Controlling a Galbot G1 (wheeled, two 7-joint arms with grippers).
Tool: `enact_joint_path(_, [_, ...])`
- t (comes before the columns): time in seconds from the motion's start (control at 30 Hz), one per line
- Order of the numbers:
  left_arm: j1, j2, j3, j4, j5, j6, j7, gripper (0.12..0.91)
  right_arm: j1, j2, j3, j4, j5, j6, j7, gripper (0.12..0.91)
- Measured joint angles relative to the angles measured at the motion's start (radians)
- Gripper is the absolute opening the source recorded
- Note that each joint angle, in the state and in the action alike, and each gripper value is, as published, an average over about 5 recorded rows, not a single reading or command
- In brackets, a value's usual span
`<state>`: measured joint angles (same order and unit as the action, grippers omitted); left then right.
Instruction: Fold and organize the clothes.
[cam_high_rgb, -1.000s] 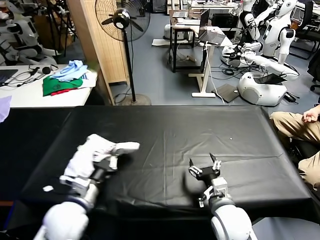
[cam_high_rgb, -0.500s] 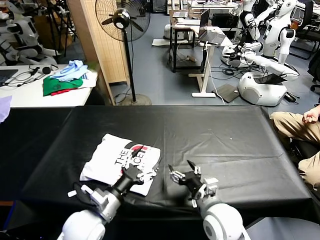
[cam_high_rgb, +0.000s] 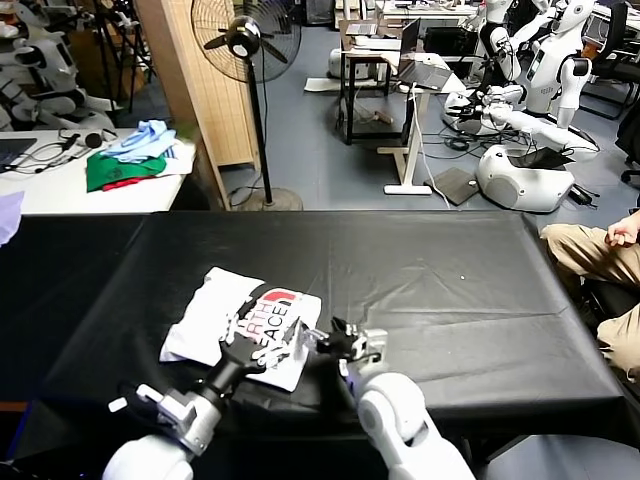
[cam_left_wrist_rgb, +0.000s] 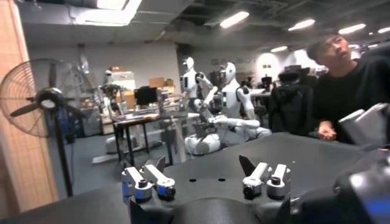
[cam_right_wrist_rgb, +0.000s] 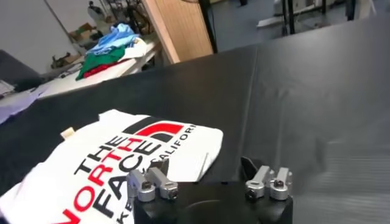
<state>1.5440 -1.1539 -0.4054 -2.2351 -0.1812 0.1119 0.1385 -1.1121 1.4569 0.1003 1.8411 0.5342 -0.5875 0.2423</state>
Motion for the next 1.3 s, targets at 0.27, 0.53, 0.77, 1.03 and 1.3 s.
enact_joint_path(0.27, [0.047,-0.009,-0.052,-0.009,0.000,-0.019,-0.003,0.798,0.070,0.000,-0.009,-0.105,-0.078,0.044,-0.061,0.349])
enact_joint_path(0.53, [0.067,-0.027,-0.081,-0.008,0.000,-0.025,-0.009,0.798,0.152,-0.043,-0.016,-0.186,-0.197,0.075,-0.162,0.123])
enact_joint_path(0.77, [0.072,-0.041,-0.087,0.010,0.006,-0.032,-0.018,0.798,0.221,-0.092,-0.005,-0.278,-0.499,0.289,-0.313,0.131])
enact_joint_path(1.03, [0.074,-0.034,-0.099,0.043,-0.032,-0.055,-0.095,0.798,0.147,-0.187,0.041,-0.206,-0.689,0.443,-0.305,0.498])
enact_joint_path(1.3, [0.100,0.008,-0.131,0.059,-0.138,-0.030,-0.190,0.798,-0.136,-0.230,0.152,0.058,-0.633,0.420,-0.190,0.791])
